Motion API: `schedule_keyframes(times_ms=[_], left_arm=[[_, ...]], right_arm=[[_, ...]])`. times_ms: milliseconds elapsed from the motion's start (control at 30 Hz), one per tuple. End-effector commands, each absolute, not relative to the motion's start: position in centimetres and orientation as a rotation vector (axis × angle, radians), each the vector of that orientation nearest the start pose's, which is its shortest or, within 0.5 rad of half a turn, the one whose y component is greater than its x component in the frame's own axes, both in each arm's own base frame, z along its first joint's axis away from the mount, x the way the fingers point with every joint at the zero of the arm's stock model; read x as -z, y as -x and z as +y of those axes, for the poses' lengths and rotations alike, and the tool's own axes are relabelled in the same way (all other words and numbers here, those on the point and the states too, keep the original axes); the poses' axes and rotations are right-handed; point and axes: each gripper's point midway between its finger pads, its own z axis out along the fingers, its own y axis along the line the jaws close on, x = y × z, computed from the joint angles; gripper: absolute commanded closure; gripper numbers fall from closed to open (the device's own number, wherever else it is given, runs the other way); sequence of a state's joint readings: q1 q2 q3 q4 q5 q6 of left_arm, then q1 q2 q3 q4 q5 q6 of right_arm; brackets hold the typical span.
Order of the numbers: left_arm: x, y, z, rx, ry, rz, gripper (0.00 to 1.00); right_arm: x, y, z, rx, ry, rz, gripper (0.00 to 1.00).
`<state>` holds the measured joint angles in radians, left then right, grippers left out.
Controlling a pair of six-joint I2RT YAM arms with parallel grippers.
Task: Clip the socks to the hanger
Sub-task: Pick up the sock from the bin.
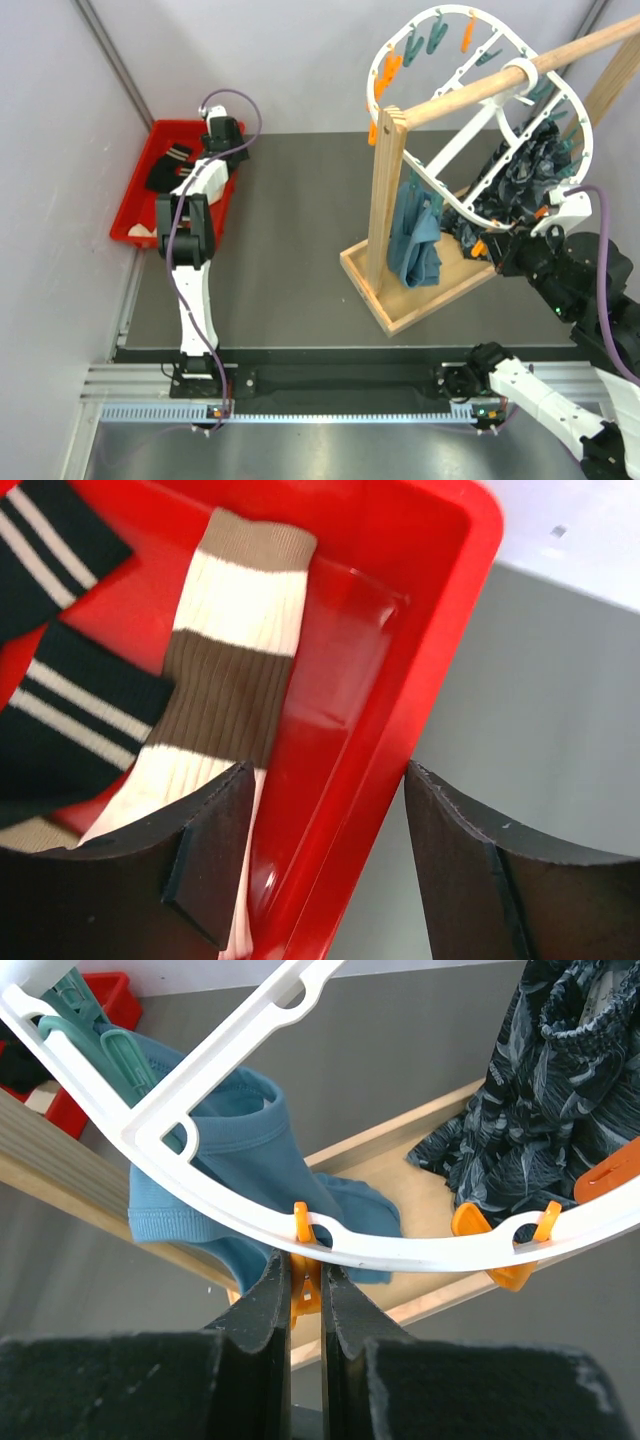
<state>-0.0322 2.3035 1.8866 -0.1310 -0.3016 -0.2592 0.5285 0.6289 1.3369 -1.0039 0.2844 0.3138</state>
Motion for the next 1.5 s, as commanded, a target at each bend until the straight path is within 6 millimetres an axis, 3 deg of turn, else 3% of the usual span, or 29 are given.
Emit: schedule_keyframes(times_ms=[0,67,267,300,333,400,433,467,500,567,733,1000,1033,1233,1333,1467], left_arm=[[-16.0,-67.0,3.4,-0.103,0.432,1.811,0.35],[-15.6,-67.3,3.5,-0.085,0.455,1.786,0.35],[-17.0,-68.0,2.5,0.051,0.482,1.651,0.36],[-16.4,-67.7,2.6,0.064,0.504,1.652,0.36],[-16.8,-67.6,4.1,0.079,0.532,1.614,0.36],[-18.4,-68.4,4.8,0.119,0.561,1.55,0.37],[-18.1,-68.7,5.3,0.084,0.593,1.572,0.37],[-14.3,-68.4,6.1,0.019,0.654,1.696,0.38],[-15.9,-69.0,7.3,-0.032,0.701,1.657,0.38],[-14.3,-69.0,7.7,-0.065,0.718,1.691,0.39],[-13.6,-69.0,8.3,-0.103,0.733,1.692,0.39],[-10.0,-69.3,8.3,-0.117,0.75,1.771,0.39],[-8.7,-68.8,8.4,-0.127,0.774,1.806,0.39],[-5.3,-67.2,9.6,-0.186,0.9,1.851,0.4],[-4.2,-67.1,9.8,-0.178,0.911,1.874,0.43],[-3.0,-66.9,10.0,-0.183,0.921,1.915,0.58]], right_arm=[[-33.9,-16.9,5.7,-0.273,0.039,1.963,1.0],[-33.4,-17.1,5.9,-0.271,0.039,1.979,1.0],[-32.1,-17.2,5.9,-0.254,0.04,2.01,1.0],[-32.1,-17.2,5.9,-0.254,0.035,2.011,1.0],[-31.9,-17.2,5.9,-0.254,0.037,2.016,1.0],[-31.7,-17.2,6.0,-0.254,0.039,2.025,1.0],[-31.6,-17.2,6.0,-0.256,0.035,2.026,1.0],[-31.6,-17.1,6.0,-0.258,0.035,2.027,1.0],[-31.6,-17.1,6.0,-0.26,0.033,2.026,1.0],[-31.5,-17.2,6.0,-0.262,0.029,2.028,1.0],[-31.6,-17.3,6.3,-0.27,0.032,2.029,1.0],[-31.4,-17.5,6.6,-0.278,0.038,2.04,1.0],[-31.4,-17.6,6.6,-0.276,0.037,2.041,1.0],[-31.4,-17.7,6.7,-0.273,0.038,2.042,1.0],[-31.2,-17.8,6.8,-0.273,0.048,2.049,1.0],[-31.3,-17.8,7.0,-0.28,0.05,2.05,1.0]])
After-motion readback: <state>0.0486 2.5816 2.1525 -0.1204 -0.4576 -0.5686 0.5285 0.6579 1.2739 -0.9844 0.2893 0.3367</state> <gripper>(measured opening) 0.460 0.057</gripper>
